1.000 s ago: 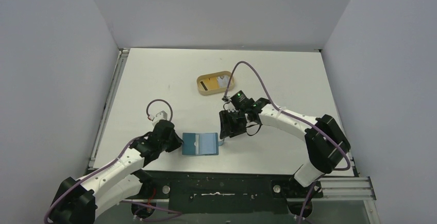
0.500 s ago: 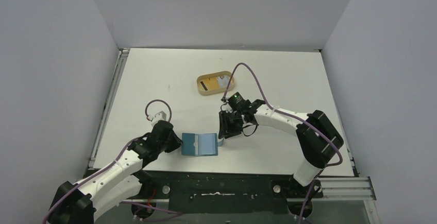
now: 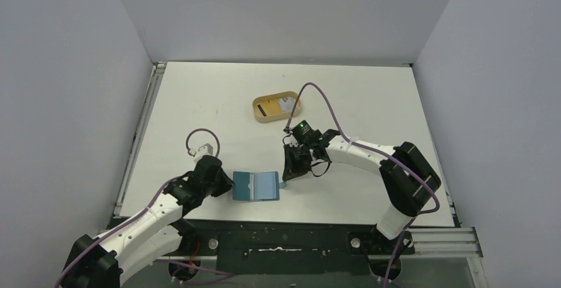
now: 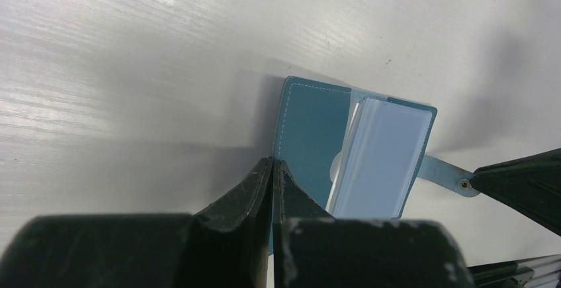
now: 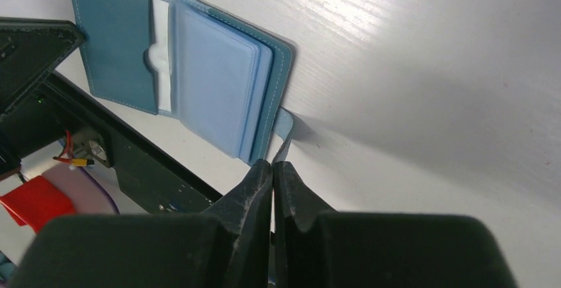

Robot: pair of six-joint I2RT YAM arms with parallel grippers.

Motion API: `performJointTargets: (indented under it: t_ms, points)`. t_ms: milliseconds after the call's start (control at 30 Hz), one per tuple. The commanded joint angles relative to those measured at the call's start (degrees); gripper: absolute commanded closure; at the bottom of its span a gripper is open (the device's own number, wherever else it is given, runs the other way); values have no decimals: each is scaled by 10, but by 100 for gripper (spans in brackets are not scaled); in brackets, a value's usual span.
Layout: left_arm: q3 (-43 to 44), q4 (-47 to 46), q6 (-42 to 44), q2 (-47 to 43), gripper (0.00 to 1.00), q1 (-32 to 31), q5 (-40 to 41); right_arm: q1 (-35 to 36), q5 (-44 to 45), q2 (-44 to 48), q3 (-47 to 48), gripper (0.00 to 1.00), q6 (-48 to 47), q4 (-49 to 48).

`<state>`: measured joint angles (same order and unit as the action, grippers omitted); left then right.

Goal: Take the credit cards out of the card holder

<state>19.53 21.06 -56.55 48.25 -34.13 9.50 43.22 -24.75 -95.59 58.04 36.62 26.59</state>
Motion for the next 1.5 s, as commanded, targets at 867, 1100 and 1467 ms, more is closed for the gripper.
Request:
performJointTargets:
  t_ms: [867,1100,1467]
  points:
    - [158,-22,8,114,100,-110,16,-13,-42,-10,-49,100,26,-119]
    - [144,-85,-25,145,74,-130,2,-25,-56,-13,-67,100,26,-139]
    - [132,-160,-65,192,58,-140,-30,-37,-65,-11,-93,100,26,-162]
